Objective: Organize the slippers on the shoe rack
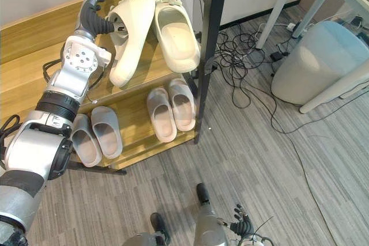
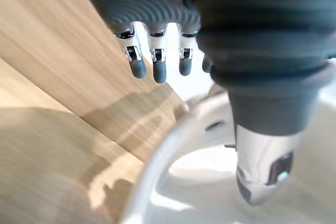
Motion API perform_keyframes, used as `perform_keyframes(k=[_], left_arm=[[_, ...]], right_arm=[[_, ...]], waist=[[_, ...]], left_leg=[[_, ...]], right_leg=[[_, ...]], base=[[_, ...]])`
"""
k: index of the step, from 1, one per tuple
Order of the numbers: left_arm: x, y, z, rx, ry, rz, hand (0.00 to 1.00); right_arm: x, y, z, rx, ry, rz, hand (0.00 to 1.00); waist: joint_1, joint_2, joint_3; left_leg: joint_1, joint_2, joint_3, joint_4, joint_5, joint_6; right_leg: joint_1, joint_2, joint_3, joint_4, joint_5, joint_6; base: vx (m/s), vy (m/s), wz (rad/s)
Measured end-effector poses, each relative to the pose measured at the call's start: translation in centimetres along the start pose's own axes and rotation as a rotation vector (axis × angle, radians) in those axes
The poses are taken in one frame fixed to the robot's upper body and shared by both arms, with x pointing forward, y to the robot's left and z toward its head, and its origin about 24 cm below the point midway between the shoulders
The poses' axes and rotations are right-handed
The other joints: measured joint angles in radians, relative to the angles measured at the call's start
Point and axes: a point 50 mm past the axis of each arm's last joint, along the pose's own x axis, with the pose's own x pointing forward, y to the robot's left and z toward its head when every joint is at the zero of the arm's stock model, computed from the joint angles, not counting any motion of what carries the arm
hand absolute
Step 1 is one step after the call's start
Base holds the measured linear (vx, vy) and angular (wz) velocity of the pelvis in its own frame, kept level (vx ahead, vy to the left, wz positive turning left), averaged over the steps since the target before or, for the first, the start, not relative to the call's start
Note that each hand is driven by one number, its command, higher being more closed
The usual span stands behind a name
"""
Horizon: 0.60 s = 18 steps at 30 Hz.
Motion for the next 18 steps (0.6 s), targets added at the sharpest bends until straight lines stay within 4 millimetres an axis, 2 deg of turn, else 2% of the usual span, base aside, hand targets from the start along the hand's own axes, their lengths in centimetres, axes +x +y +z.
perform_keyframes(k=[12, 18], left_arm=[[-0.7, 0.4, -2.0, 0.001, 0.073, 0.024, 0.0], [-1.0, -0.3, -2.9, -0.003, 0.121, 0.005, 0.0]], right_arm=[[0.1, 0.0, -0.3, -0.009, 0.015, 0.006, 0.0], [0.3, 0.0, -0.4, -0.012, 0.023, 0.002, 0.0]], waist=[[0.002, 0.001, -0.001], [0.007, 0.002, -0.001]], left_leg=[[-0.002, -0.006, -0.029, 0.001, 0.004, 0.002], [-0.004, -0.013, -0.04, -0.008, 0.014, 0.006]], right_leg=[[0.011, -0.002, -0.037, 0.0, 0.001, -0.001], [0.012, -0.008, -0.05, 0.0, 0.0, -0.002]], base=[[0.01, 0.004, 0.06], [0.0, 0.006, 0.07]])
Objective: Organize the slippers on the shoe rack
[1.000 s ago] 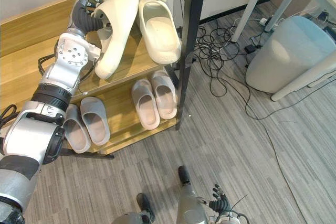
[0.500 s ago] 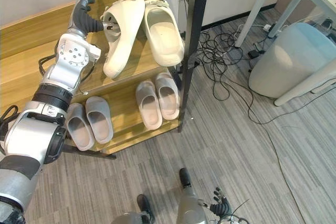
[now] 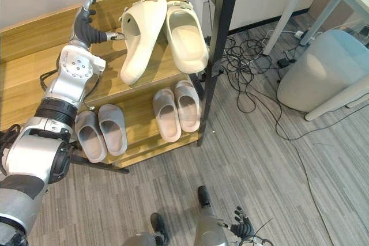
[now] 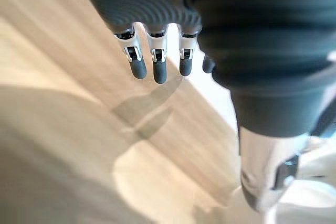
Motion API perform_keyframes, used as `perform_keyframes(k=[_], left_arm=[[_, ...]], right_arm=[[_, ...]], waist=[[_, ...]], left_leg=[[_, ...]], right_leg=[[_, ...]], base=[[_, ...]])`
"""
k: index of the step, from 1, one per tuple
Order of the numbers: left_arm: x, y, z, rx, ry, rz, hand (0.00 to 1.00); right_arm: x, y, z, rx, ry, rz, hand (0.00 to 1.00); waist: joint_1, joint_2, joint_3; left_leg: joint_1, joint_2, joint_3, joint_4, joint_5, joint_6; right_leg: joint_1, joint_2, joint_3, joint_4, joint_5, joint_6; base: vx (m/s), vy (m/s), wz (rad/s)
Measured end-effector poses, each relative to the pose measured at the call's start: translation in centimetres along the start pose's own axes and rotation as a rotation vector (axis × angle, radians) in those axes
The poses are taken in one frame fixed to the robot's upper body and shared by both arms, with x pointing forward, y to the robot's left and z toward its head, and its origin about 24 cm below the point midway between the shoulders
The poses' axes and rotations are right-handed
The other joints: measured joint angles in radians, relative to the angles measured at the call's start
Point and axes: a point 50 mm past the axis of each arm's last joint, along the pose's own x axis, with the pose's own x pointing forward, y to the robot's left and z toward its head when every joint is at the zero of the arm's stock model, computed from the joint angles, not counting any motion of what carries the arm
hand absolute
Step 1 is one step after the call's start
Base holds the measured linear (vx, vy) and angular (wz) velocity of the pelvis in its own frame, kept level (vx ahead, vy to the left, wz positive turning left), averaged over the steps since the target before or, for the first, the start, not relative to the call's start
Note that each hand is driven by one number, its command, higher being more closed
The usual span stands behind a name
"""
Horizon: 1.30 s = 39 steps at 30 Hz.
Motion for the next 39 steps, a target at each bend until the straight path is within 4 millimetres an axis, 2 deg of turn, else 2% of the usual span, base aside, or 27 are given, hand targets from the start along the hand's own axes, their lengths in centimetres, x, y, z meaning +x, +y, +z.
perform_keyframes(k=[9, 26, 39], left_arm=[[-0.2, -1.3, 0.2, -0.033, 0.005, -0.026, 0.0], [-0.2, -1.4, 0.3, -0.052, 0.009, -0.027, 0.0], [-0.2, -1.4, 0.3, -0.049, 0.008, -0.028, 0.0]], right_arm=[[0.4, -0.1, 0.2, -0.007, 0.011, -0.006, 0.0], [0.4, 0.0, 0.0, -0.008, 0.028, -0.006, 0.0], [0.7, 0.4, -0.2, -0.004, 0.051, 0.0, 0.0]], waist=[[0.001, 0.004, -0.003], [-0.001, -0.002, -0.029], [-0.009, -0.016, -0.038]], left_leg=[[0.003, -0.007, -0.007, -0.031, 0.019, 0.002], [-0.014, -0.016, 0.013, -0.029, 0.018, 0.004], [-0.013, -0.018, 0.014, -0.026, 0.018, 0.005]], right_leg=[[-0.007, -0.003, -0.009, 0.0, 0.0, -0.002], [-0.035, -0.01, 0.022, 0.0, 0.011, 0.006], [-0.034, -0.011, 0.023, 0.0, 0.015, 0.005]], base=[[0.0, 0.003, 0.03], [0.01, 0.009, -0.03], [0.0, 0.0, 0.0]])
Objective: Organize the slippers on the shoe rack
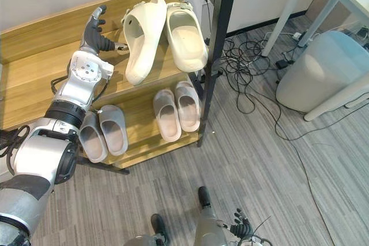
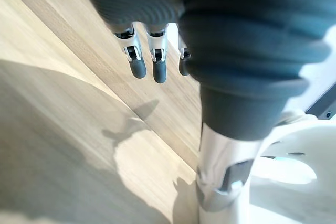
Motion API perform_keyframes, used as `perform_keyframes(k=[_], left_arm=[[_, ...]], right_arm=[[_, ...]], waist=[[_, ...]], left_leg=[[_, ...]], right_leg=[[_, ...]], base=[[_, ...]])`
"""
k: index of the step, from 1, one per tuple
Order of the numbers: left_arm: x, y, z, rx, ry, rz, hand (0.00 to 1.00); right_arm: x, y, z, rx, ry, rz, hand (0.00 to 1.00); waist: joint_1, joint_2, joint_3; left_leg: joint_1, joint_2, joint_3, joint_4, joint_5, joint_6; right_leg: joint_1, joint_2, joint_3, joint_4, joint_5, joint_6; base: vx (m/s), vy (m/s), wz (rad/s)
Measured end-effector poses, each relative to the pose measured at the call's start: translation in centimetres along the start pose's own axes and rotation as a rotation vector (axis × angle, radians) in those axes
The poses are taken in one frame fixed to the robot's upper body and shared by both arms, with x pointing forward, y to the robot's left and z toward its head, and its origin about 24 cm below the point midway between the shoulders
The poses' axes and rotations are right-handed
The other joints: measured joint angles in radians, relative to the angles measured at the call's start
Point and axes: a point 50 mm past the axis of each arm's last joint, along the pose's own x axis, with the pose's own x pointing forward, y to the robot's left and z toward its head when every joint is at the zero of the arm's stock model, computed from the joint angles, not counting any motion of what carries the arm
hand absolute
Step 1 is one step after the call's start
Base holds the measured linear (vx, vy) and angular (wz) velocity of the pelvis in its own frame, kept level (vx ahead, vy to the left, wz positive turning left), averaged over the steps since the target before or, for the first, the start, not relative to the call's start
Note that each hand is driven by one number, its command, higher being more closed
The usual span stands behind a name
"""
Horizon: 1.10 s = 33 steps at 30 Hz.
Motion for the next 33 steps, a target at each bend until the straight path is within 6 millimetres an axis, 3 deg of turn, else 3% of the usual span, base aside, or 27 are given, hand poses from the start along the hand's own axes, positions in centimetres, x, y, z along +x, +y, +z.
perform_keyframes(k=[17, 33], left_arm=[[0.1, 0.2, 0.2, 0.003, -0.005, 0.004, 0.0], [0.8, 1.5, 1.9, 0.009, -0.059, 0.036, 0.0]], right_arm=[[0.0, 0.1, 0.0, 0.002, 0.001, 0.002, 0.0], [0.3, 0.5, 0.0, -0.006, 0.015, 0.019, 0.0]], waist=[[-0.008, -0.004, -0.003], [-0.015, -0.019, -0.011]], left_leg=[[0.001, -0.013, -0.001, 0.0, 0.003, 0.005], [-0.002, -0.017, -0.022, 0.0, 0.007, 0.012]], right_leg=[[-0.001, -0.015, 0.0, 0.0, 0.005, 0.001], [0.006, -0.02, -0.018, 0.0, 0.005, 0.002]], base=[[0.0, 0.0, 0.0], [0.0, 0.001, 0.03]])
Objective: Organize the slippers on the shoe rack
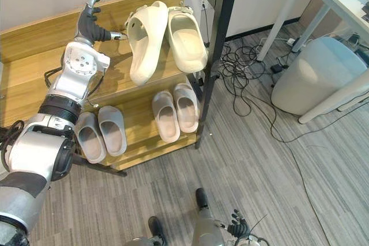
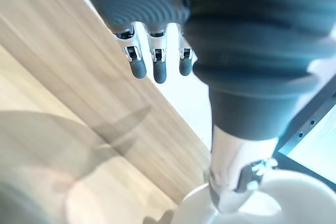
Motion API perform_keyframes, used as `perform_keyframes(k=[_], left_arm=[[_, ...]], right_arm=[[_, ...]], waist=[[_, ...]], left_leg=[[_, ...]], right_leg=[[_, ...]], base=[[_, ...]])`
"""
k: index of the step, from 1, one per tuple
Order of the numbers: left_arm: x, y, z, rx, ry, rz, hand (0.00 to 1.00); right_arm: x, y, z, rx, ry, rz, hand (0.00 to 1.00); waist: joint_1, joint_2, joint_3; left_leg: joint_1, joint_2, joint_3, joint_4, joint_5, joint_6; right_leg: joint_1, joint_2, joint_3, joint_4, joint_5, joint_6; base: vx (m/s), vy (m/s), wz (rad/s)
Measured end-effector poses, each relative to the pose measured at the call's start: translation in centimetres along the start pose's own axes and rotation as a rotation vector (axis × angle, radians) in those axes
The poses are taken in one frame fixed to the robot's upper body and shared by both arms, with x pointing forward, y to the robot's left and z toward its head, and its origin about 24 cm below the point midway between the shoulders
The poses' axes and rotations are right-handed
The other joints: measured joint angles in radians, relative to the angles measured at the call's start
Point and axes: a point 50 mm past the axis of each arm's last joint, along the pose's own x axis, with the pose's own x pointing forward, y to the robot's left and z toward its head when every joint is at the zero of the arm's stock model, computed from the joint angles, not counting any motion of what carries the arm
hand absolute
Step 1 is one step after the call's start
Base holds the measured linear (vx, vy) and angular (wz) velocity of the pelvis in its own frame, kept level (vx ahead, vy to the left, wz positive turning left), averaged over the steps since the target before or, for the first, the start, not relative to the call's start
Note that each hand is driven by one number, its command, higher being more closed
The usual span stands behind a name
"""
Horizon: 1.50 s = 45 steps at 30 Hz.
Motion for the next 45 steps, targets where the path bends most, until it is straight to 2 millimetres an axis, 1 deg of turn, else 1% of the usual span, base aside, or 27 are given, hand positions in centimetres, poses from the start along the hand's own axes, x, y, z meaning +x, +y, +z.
perform_keyframes(k=[10, 13, 20, 23, 29, 30, 34, 37, 40, 45], left_arm=[[0.0, 0.0, 0.1, -0.001, -0.003, 0.001, 0.0], [0.0, 0.0, 0.1, -0.001, -0.003, 0.001, 0.0], [0.0, 0.0, 0.1, -0.002, -0.003, -0.001, 0.0], [0.0, -0.6, 0.3, 0.016, -0.013, -0.022, 0.0], [-0.1, -1.5, 0.8, 0.0, -0.022, -0.041, 0.0], [-0.1, -1.7, 0.9, -0.004, -0.024, -0.046, 1.0], [-0.1, -2.1, 1.3, -0.027, -0.029, -0.054, 1.0], [0.2, -2.3, 2.3, -0.041, -0.053, -0.054, 1.0], [0.5, -2.0, 3.1, -0.044, -0.071, -0.043, 1.0], [0.5, -2.0, 3.1, -0.044, -0.071, -0.043, 1.0]], right_arm=[[0.2, 0.3, 0.1, -0.017, 0.007, 0.015, 0.0], [0.3, 0.3, 0.1, -0.017, 0.013, 0.016, 0.0], [0.3, 0.4, 0.1, -0.015, 0.011, 0.016, 0.0], [0.4, 0.5, 0.3, -0.012, 0.013, 0.018, 0.0], [0.4, 0.1, 0.2, 0.016, 0.021, -0.005, 0.0], [0.4, 0.1, 0.2, 0.017, 0.022, -0.005, 0.0], [0.4, 0.1, 0.2, 0.02, 0.023, -0.008, 0.0], [0.4, 0.0, 0.2, 0.026, 0.025, -0.016, 0.0], [0.4, -0.1, 0.0, 0.047, 0.03, -0.027, 0.0], [0.4, -0.1, 0.0, 0.052, 0.033, -0.03, 0.0]], waist=[[-0.011, -0.006, -0.004], [-0.013, -0.012, -0.007], [-0.016, -0.014, -0.008], [-0.029, -0.014, -0.008], [-0.034, -0.014, -0.008], [-0.035, -0.014, -0.008], [-0.037, -0.014, -0.008], [-0.035, -0.014, -0.008], [-0.035, -0.014, -0.008], [-0.033, -0.014, -0.007]], left_leg=[[0.001, -0.009, -0.018, -0.001, 0.004, 0.005], [0.001, -0.011, -0.016, -0.001, 0.004, 0.005], [0.0, -0.014, 0.006, -0.003, 0.002, 0.007], [0.001, -0.016, 0.017, -0.004, 0.0, 0.008], [0.001, -0.015, 0.038, -0.004, -0.005, 0.012], [0.002, -0.016, 0.043, -0.004, -0.007, 0.013], [0.004, -0.017, 0.051, -0.004, -0.011, 0.014], [0.004, -0.017, 0.051, -0.004, -0.012, 0.015], [0.006, -0.017, 0.054, -0.004, -0.014, 0.014], [0.01, -0.018, 0.056, -0.004, -0.015, 0.014]], right_leg=[[0.011, -0.012, -0.015, 0.0, -0.003, 0.008], [0.01, -0.014, -0.012, 0.0, -0.002, 0.009], [-0.006, -0.014, 0.008, 0.0, 0.0, 0.012], [-0.01, -0.013, 0.018, 0.0, 0.001, 0.013], [-0.022, -0.013, 0.043, 0.0, 0.004, 0.016], [-0.024, -0.013, 0.047, 0.0, 0.004, 0.017], [-0.025, -0.013, 0.054, 0.0, 0.004, 0.017], [-0.025, -0.014, 0.054, 0.0, 0.004, 0.017], [-0.025, -0.013, 0.057, 0.0, 0.004, 0.017], [-0.021, -0.013, 0.059, 0.0, 0.004, 0.017]], base=[[0.02, 0.025, 0.06], [0.03, 0.034, -0.01], [0.01, 0.018, -0.07], [0.02, 0.04, -0.11], [0.02, 0.03, -0.11], [0.02, 0.032, -0.11], [0.02, 0.035, -0.06], [0.01, 0.021, 0.0], [0.01, 0.011, -0.01], [0.0, 0.006, 0.0]])
